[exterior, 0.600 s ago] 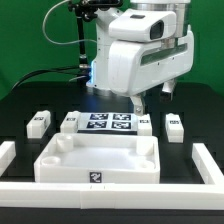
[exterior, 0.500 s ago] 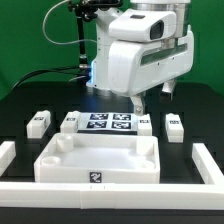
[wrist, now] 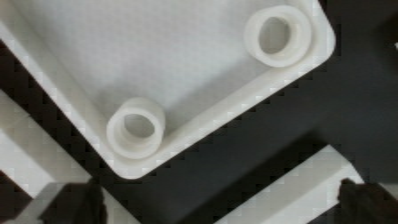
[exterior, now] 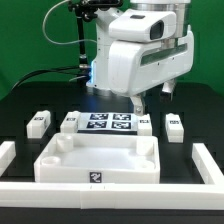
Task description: Assemble desk
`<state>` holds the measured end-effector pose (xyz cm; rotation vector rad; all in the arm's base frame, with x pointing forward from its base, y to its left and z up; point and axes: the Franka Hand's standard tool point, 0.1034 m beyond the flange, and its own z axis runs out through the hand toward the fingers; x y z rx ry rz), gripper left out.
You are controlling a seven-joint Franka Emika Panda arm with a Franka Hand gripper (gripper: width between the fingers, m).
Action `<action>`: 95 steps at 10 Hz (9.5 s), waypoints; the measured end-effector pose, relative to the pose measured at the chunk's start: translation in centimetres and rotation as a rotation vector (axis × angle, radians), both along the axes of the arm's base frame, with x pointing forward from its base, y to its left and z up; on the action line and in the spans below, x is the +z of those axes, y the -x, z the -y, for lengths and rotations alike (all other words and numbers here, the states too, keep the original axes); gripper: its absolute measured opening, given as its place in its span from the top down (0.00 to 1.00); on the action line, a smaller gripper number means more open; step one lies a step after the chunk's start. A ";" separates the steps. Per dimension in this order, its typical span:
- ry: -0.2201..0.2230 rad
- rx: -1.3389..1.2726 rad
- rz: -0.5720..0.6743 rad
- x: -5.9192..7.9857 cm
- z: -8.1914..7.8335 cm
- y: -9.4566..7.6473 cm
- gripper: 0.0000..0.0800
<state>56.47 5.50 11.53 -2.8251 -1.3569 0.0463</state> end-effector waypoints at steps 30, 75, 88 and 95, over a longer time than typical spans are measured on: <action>-0.049 0.553 0.036 -10.9 8.5 8.1 0.94; -0.075 0.654 0.115 -11.0 2.0 4.8 0.19; -0.109 -0.555 0.100 -5.2 -5.4 6.0 0.19; -0.058 -0.867 -0.042 -5.3 -7.3 7.1 0.19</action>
Offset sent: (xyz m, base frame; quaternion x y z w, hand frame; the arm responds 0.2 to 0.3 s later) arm -0.0414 -0.0220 -0.0069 -0.0006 0.0317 -0.0821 0.9961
